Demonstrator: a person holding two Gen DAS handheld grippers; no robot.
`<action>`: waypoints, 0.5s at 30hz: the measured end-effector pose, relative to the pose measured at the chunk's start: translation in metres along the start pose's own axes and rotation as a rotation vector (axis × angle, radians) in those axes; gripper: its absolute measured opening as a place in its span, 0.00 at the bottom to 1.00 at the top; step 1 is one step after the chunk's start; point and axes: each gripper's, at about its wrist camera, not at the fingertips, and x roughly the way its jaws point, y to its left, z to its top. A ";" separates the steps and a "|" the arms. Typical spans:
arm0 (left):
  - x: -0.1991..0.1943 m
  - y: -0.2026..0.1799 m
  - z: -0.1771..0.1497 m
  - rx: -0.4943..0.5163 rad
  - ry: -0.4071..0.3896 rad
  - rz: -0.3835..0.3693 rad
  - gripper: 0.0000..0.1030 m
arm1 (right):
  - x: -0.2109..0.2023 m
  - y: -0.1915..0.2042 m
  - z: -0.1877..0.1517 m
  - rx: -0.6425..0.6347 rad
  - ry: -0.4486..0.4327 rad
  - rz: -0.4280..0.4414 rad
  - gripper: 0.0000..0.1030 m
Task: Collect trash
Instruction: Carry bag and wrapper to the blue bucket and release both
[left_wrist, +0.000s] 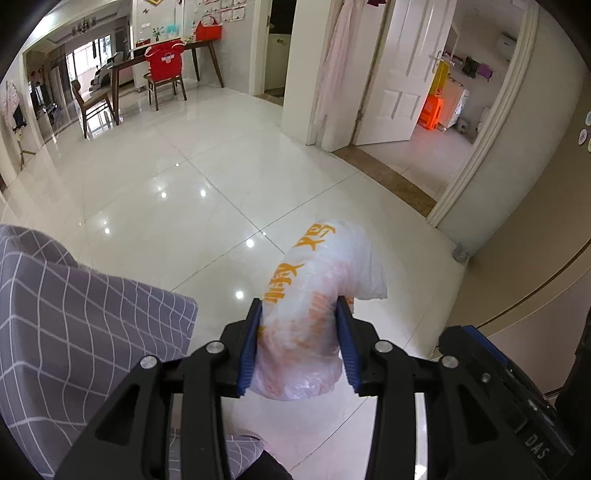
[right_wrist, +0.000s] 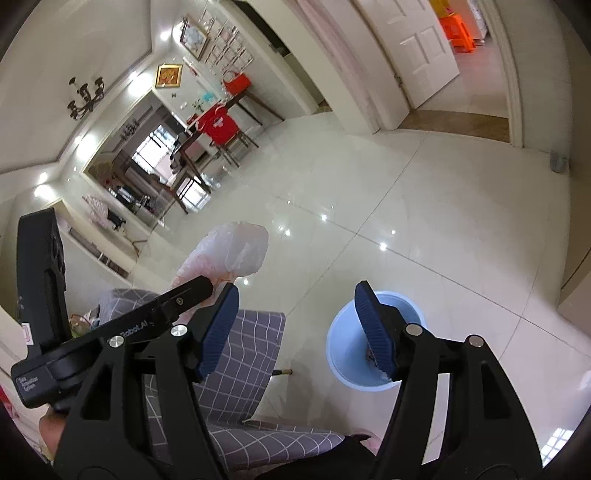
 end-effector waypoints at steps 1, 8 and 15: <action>0.000 -0.002 0.001 0.001 -0.004 -0.008 0.41 | -0.002 -0.001 0.001 0.003 -0.009 -0.004 0.64; 0.000 0.000 -0.001 -0.021 -0.001 0.001 0.89 | -0.007 -0.004 -0.002 0.013 -0.020 -0.018 0.64; -0.022 0.006 -0.011 -0.026 -0.016 -0.001 0.89 | -0.011 0.006 -0.004 0.000 -0.006 -0.009 0.64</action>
